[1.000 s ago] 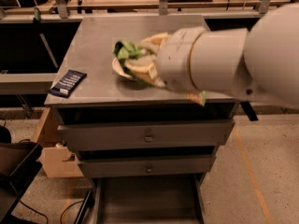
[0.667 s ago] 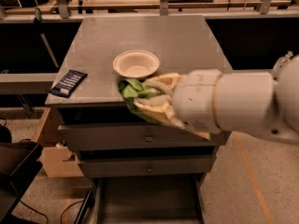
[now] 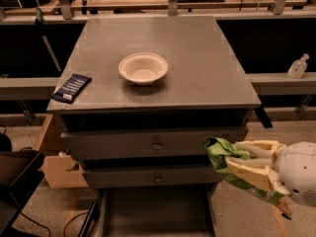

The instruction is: Place green rice chip bag into bottom drawer

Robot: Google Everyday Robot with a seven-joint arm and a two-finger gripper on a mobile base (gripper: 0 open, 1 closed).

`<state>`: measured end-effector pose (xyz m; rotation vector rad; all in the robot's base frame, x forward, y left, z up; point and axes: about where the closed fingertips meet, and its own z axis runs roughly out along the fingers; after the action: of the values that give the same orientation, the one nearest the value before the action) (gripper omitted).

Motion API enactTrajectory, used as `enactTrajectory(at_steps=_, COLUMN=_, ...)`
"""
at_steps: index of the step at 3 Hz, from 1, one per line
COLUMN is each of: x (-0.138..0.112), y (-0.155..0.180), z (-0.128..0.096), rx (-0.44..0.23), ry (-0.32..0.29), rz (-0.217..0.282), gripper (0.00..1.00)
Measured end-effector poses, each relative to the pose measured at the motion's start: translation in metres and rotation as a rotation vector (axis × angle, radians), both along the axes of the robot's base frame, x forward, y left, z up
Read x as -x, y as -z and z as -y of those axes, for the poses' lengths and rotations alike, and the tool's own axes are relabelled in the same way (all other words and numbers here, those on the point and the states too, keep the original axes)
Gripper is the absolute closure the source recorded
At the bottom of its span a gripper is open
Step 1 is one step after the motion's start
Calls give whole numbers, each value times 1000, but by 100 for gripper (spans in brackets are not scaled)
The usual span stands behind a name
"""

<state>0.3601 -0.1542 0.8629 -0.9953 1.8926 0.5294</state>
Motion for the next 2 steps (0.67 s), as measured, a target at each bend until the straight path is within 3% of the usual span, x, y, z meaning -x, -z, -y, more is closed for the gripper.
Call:
enactTrajectory(at_steps=1, x=1, y=8, z=-8, rx=6, ry=2, rz=6, gripper=100)
enactTrajectory(at_steps=2, x=-1, y=64, z=-35, rx=-17, ry=-4, rz=-33, gripper=100)
